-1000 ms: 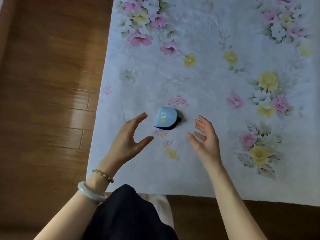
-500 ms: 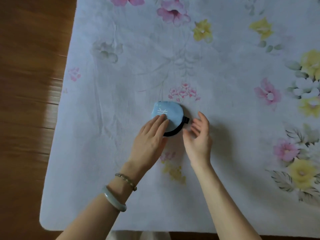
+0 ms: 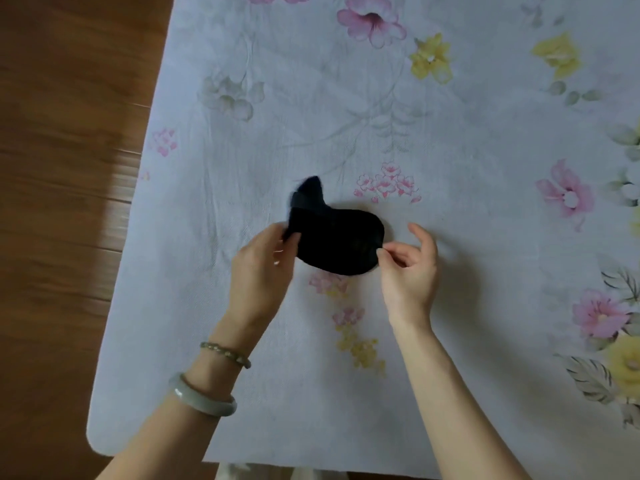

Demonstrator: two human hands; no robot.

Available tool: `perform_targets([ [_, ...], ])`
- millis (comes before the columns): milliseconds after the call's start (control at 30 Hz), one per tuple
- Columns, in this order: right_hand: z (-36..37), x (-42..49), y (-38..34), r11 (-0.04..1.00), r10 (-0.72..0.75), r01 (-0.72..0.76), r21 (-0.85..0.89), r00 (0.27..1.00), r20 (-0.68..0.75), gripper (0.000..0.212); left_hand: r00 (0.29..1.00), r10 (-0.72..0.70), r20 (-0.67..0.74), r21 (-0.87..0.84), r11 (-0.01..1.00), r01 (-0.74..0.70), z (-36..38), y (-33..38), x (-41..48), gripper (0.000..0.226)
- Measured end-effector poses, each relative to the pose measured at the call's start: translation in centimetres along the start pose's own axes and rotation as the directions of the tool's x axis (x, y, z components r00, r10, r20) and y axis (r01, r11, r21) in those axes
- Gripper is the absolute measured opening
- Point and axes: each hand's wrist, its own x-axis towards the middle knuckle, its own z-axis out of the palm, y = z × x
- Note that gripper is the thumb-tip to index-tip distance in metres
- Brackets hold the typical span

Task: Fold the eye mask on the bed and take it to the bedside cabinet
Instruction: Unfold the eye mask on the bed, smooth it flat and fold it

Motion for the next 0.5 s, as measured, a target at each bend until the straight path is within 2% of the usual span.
perform_targets([
  [67,-0.3,-0.1,0.0,1.000,-0.010,0.010,0.013,1.000,-0.010,0.053,0.948,-0.319,0.003,-0.228,0.923,0.311,-1.0,-1.2,-0.2,0.011],
  [133,-0.3,-0.4,0.0,0.999,-0.008,0.008,0.036,1.000,0.004,0.052,0.833,-0.547,0.077,-0.403,0.747,0.528,-1.4,-2.4,-0.4,0.011],
  [200,0.0,-0.6,0.2,1.000,0.002,-0.002,0.029,1.000,0.018,0.049,0.752,-0.647,0.124,-0.408,0.657,0.633,-1.8,-3.1,-0.7,0.008],
  [267,0.2,-0.6,0.3,1.000,0.005,-0.004,-0.028,0.999,0.038,0.045,0.744,-0.660,0.106,-0.346,0.677,0.650,-2.1,-3.4,-1.1,0.011],
  [333,0.5,-0.8,0.0,0.990,-0.068,0.074,-0.123,0.996,0.052,0.039,0.793,-0.608,0.041,-0.229,0.767,0.600,-2.3,-3.3,-1.3,0.020],
  [400,1.0,-1.3,-0.3,0.887,-0.344,0.341,-0.311,0.938,0.048,0.035,0.888,-0.452,-0.082,0.061,0.888,0.457,-2.7,-3.0,-1.5,0.028],
  [467,2.0,-2.3,-0.4,0.660,-0.590,0.575,-0.484,0.795,0.141,0.034,0.989,-0.089,-0.116,0.304,0.945,0.120,-2.9,-2.6,-1.6,0.017],
  [500,2.6,-2.7,-0.4,0.552,-0.644,0.651,-0.521,0.730,0.230,0.037,0.992,0.106,-0.067,0.360,0.930,-0.075,-2.6,-2.6,-1.7,0.010],
])
